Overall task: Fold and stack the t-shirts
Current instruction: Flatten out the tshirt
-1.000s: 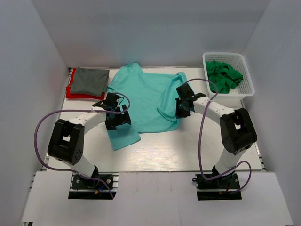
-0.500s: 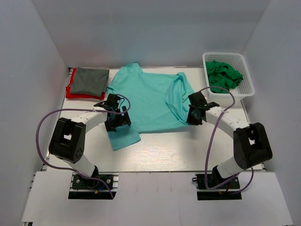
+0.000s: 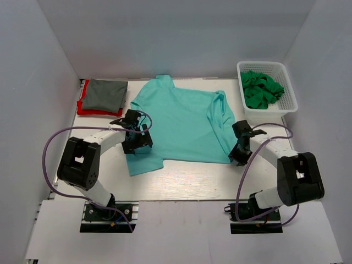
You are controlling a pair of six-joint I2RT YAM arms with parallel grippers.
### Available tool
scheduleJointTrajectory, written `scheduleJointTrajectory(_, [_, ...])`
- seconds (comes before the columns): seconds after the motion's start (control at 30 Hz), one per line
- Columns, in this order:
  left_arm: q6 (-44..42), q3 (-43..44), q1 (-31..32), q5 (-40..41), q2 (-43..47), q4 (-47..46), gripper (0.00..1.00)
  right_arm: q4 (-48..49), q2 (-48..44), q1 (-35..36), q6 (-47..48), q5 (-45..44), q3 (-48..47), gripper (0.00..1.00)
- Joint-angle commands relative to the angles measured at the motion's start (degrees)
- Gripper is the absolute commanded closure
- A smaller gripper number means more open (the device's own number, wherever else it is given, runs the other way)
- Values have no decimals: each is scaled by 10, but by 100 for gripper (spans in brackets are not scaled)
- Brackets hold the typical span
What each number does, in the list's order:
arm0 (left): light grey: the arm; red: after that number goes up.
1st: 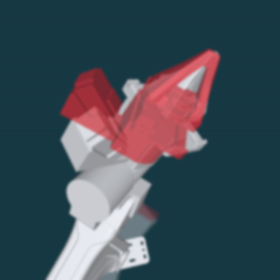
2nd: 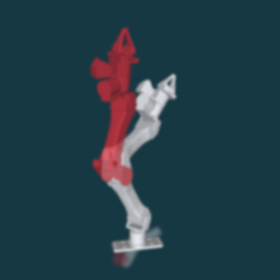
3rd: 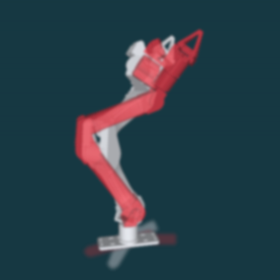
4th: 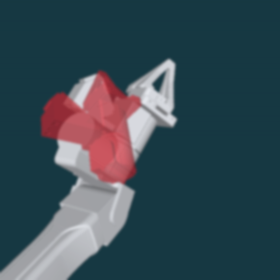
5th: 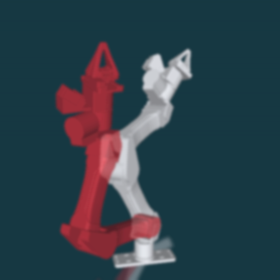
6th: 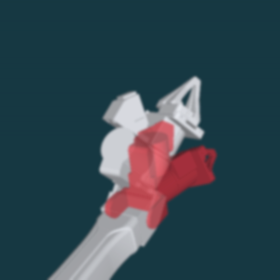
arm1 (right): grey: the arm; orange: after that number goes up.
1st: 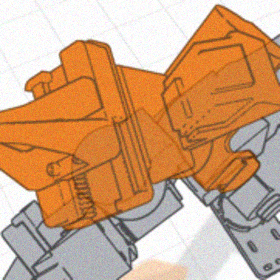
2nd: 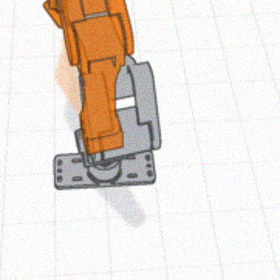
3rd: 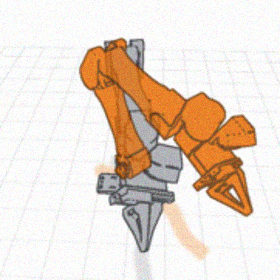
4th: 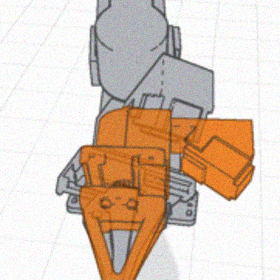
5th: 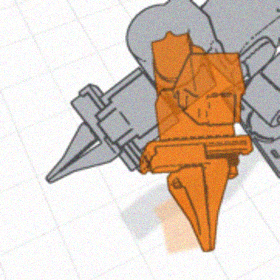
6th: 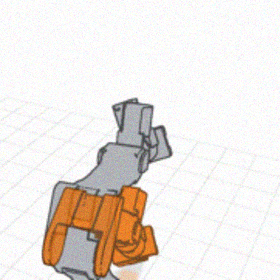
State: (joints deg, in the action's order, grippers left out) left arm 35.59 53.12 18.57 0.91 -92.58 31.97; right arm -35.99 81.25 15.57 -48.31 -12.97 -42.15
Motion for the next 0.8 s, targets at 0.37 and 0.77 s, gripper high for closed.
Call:
scheduleJointTrajectory(0.37, [-2, -16, -2, 17, -4, 42, 0, -24, -79, -18, 148, -70, -75, 46])
scheduleJointTrajectory(0.77, [-2, -6, -2, 17, -4, 47, 0, 65, -55, -19, 249, 44, -22, 52])
